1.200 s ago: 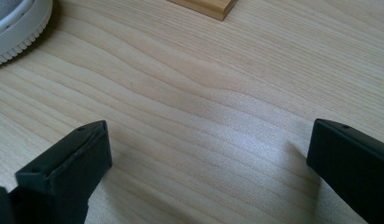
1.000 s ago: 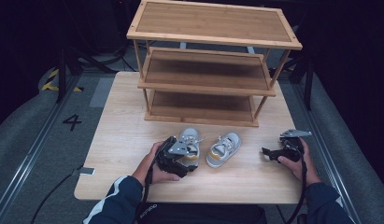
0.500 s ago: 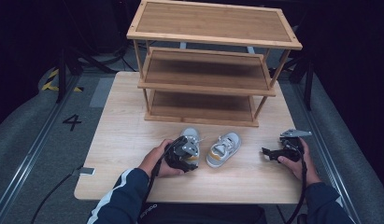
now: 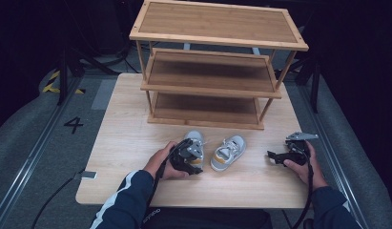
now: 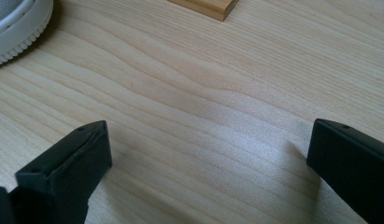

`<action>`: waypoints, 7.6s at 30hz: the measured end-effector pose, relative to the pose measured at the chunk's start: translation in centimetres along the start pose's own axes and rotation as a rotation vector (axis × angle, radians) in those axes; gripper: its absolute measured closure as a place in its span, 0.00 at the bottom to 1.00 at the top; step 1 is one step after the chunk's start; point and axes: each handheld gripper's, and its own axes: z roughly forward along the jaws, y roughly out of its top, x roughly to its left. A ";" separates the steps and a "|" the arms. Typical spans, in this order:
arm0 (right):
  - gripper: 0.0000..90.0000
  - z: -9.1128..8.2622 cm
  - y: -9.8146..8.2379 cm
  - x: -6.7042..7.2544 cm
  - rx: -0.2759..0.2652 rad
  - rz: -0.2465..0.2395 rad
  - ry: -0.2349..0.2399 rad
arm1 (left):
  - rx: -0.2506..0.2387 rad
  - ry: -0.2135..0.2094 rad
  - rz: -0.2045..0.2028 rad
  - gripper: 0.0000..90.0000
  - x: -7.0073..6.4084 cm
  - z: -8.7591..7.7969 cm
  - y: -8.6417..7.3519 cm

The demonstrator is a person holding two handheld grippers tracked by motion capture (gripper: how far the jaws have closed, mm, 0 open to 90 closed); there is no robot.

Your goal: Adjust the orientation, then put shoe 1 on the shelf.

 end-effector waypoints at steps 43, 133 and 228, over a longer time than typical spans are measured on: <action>0.00 0.0 0.0 0.0 0.000 0.000 0.000 | -0.035 0.045 0.063 0.72 4.2 -2.6 -1.4; 0.00 -0.1 -0.1 0.1 0.001 -0.010 0.013 | -0.285 0.434 -0.424 0.30 15.1 2.3 1.6; 0.65 -2.3 8.0 17.5 -0.121 -0.362 0.372 | -0.178 0.360 -0.452 0.15 -3.2 -6.2 -15.9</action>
